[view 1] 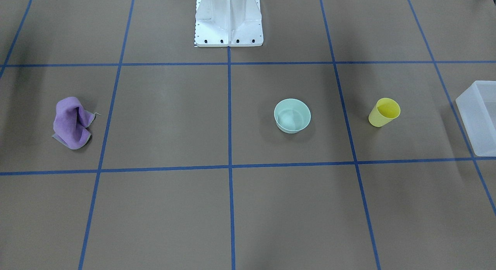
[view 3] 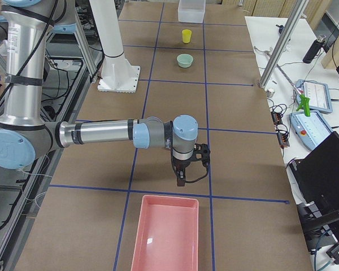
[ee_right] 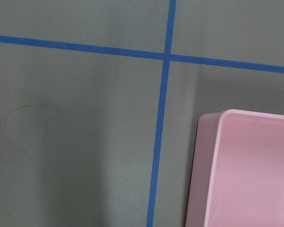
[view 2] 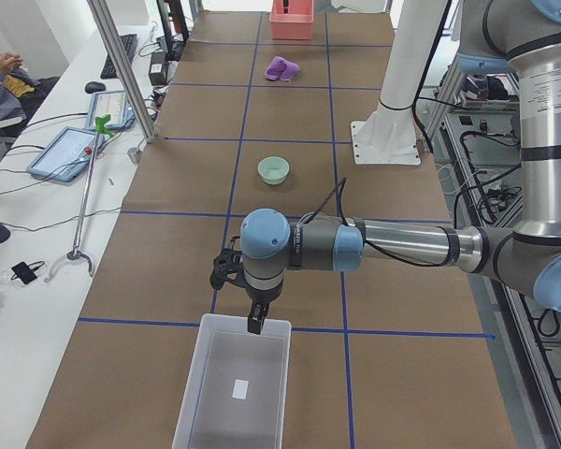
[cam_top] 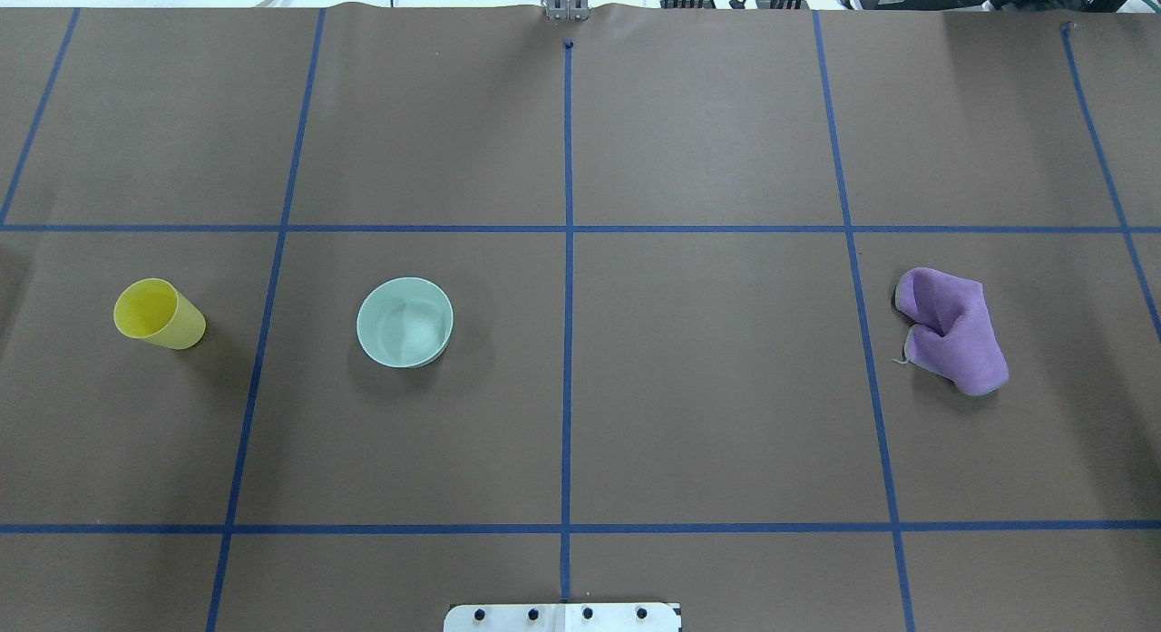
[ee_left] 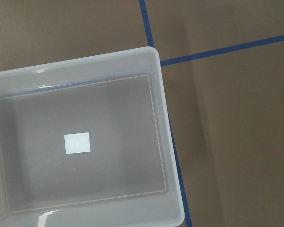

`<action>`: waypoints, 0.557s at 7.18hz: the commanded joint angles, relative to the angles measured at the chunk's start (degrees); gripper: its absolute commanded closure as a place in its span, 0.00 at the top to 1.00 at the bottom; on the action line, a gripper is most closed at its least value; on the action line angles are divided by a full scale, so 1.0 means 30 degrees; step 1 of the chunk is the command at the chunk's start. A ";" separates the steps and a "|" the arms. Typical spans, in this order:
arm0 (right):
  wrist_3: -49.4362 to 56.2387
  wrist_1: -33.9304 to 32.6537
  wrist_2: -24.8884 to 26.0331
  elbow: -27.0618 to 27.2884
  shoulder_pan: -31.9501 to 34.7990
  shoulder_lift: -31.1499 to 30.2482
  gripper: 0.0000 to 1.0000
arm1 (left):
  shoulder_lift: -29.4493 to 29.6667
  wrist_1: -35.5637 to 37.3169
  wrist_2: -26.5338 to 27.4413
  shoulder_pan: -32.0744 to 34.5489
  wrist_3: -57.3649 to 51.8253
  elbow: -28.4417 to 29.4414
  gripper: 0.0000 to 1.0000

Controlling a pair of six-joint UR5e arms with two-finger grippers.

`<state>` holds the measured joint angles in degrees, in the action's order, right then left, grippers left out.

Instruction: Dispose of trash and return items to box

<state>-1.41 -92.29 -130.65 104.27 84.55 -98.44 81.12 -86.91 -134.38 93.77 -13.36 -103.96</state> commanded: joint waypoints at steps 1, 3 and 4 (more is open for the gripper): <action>0.0001 0.0029 -0.0013 0.0020 0.0000 0.0000 1.00 | -0.0145 -0.0006 0.0028 0.0031 0.0000 -0.0266 0.98; 0.0001 0.0000 -0.0042 0.0049 0.0000 0.0000 1.00 | -0.0234 -0.0006 0.0028 0.0032 -0.0029 -0.0415 0.98; 0.0001 0.0000 -0.0043 0.0050 0.0000 0.0000 1.00 | -0.0264 -0.0035 0.0057 0.0032 -0.0029 -0.0473 0.98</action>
<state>-1.41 -92.26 -130.75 104.37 84.55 -98.44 80.49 -86.92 -134.28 93.86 -13.41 -105.17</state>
